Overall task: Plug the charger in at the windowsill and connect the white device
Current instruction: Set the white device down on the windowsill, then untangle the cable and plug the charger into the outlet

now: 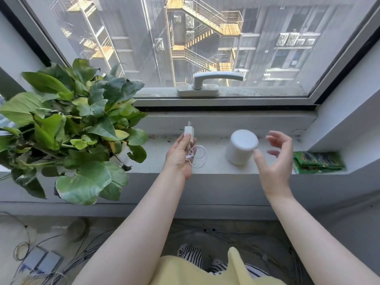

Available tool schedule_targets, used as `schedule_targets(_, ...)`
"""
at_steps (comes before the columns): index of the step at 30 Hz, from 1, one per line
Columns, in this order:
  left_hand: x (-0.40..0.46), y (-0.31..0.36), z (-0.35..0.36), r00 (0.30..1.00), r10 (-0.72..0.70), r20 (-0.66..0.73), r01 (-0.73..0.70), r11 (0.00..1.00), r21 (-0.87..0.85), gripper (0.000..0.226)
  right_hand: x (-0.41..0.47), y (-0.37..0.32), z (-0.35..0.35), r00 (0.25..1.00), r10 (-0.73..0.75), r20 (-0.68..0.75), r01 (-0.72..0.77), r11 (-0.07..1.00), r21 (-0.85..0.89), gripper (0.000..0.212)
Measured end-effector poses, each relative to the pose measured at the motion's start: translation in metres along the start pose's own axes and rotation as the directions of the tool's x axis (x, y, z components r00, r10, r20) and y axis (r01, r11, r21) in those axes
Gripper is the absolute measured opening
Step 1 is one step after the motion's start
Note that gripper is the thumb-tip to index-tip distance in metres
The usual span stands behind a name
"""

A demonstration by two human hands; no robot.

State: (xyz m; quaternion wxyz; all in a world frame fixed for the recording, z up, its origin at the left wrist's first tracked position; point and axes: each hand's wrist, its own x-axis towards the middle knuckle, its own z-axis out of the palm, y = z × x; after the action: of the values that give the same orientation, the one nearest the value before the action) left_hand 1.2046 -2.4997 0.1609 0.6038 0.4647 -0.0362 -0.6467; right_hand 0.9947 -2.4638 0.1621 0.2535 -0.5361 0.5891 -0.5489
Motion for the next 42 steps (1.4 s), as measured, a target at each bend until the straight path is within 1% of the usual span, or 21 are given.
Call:
schedule_targets(1, -0.001, 0.001, 0.001, 1.0, -0.014, 0.014, 0.014, 1.0, -0.017, 0.027, -0.004, -0.012, 0.004, 0.997, -0.075, 0.019, 0.076, 0.997, -0.025, 0.038)
schedule_targets(2, -0.001, 0.002, 0.003, 0.999, -0.03, 0.024, 0.031, 0.999, -0.031, 0.029, -0.006, -0.022, 0.012, 0.986, -0.139, 0.089, 0.143, 0.989, -0.039, 0.028)
schedule_targets(4, -0.003, 0.003, 0.006, 0.996, -0.071, 0.045, 0.073, 0.996, -0.042, 0.029, -0.008, -0.033, 0.037, 0.928, -0.225, 0.296, 0.261, 0.961, -0.088, 0.016)
schedule_targets(6, -0.006, 0.003, 0.009, 0.991, -0.11, 0.073, 0.114, 0.993, -0.04, 0.022, -0.009, -0.035, 0.065, 0.859, -0.249, 0.447, 0.342, 0.929, -0.14, 0.016)
schedule_targets(7, -0.007, 0.003, 0.009, 0.988, -0.129, 0.085, 0.132, 0.991, -0.034, 0.018, -0.009, -0.034, 0.076, 0.842, -0.243, 0.481, 0.355, 0.921, -0.158, 0.016)
schedule_targets(11, -0.012, 0.008, 0.01, 0.982, -0.148, 0.118, 0.152, 0.988, -0.029, 0.018, -0.008, -0.029, 0.094, 0.834, -0.202, 0.514, 0.328, 0.93, -0.166, 0.014)
schedule_targets(14, -0.014, 0.013, 0.009, 0.977, -0.144, 0.156, 0.148, 0.989, -0.012, 0.021, -0.008, -0.03, 0.094, 0.809, -0.201, 0.552, 0.338, 0.928, -0.158, 0.011)
schedule_targets(17, -0.013, 0.013, 0.004, 0.972, -0.164, 0.169, 0.166, 0.986, 0.0, 0.021, -0.011, -0.029, 0.093, 0.821, -0.203, 0.534, 0.329, 0.932, -0.151, 0.011)
schedule_targets(21, -0.014, 0.014, 0.003, 0.974, -0.154, 0.168, 0.16, 0.987, -0.017, 0.02, -0.015, -0.028, 0.09, 0.844, -0.143, 0.518, 0.173, 0.985, -0.01, 0.01)
schedule_targets(24, -0.015, 0.015, 0.003, 0.972, -0.15, 0.182, 0.158, 0.987, -0.03, 0.019, -0.018, -0.028, 0.086, 0.854, -0.046, 0.519, 0.036, 0.999, 0.031, 0.01)
schedule_targets(26, -0.014, 0.014, 0.002, 0.967, -0.151, 0.205, 0.157, 0.988, -0.014, 0.02, -0.018, -0.028, 0.083, 0.856, 0.044, 0.515, -0.102, 0.991, 0.085, 0.012)
schedule_targets(29, -0.011, 0.012, -0.001, 0.971, -0.123, 0.207, 0.127, 0.992, -0.006, 0.019, -0.017, -0.031, 0.078, 0.824, 0.203, 0.529, -0.33, 0.93, 0.158, 0.015)
schedule_targets(31, -0.011, 0.01, -0.001, 0.968, -0.125, 0.22, 0.129, 0.992, -0.005, 0.019, -0.016, -0.036, 0.078, 0.792, 0.327, 0.516, -0.482, 0.852, 0.201, 0.023)
schedule_targets(32, -0.011, 0.01, -0.001, 0.965, -0.128, 0.227, 0.131, 0.991, 0.002, 0.019, -0.015, -0.038, 0.078, 0.769, 0.393, 0.504, -0.559, 0.796, 0.232, 0.027)
schedule_targets(34, -0.012, 0.009, -0.001, 0.959, -0.136, 0.249, 0.134, 0.991, 0.026, 0.02, -0.011, -0.043, 0.08, 0.69, 0.523, 0.5, -0.703, 0.646, 0.296, 0.028)
schedule_targets(36, -0.011, 0.01, -0.002, 0.955, -0.136, 0.263, 0.125, 0.99, 0.058, 0.022, -0.005, -0.045, 0.081, 0.591, 0.606, 0.532, -0.805, 0.491, 0.334, 0.016)
schedule_targets(37, -0.011, 0.011, -0.003, 0.955, -0.131, 0.266, 0.118, 0.991, 0.066, 0.023, -0.003, -0.044, 0.081, 0.549, 0.63, 0.55, -0.836, 0.433, 0.338, 0.021)
schedule_targets(38, -0.011, 0.012, -0.003, 0.956, -0.125, 0.266, 0.112, 0.992, 0.063, 0.025, -0.001, -0.044, 0.081, 0.517, 0.638, 0.57, -0.856, 0.401, 0.328, 0.027)
schedule_targets(39, -0.011, 0.013, -0.003, 0.957, -0.123, 0.264, 0.112, 0.992, 0.055, 0.028, 0.0, -0.044, 0.081, 0.505, 0.634, 0.586, -0.862, 0.405, 0.305, 0.03)
schedule_targets(40, -0.01, 0.014, -0.003, 0.957, -0.126, 0.262, 0.118, 0.992, 0.048, 0.03, 0.0, -0.045, 0.081, 0.496, 0.621, 0.607, -0.863, 0.427, 0.269, 0.028)
schedule_targets(42, -0.011, 0.015, -0.003, 0.958, -0.144, 0.246, 0.134, 0.989, 0.057, 0.025, 0.0, -0.046, 0.083, 0.479, 0.592, 0.648, -0.857, 0.476, 0.199, 0.021)
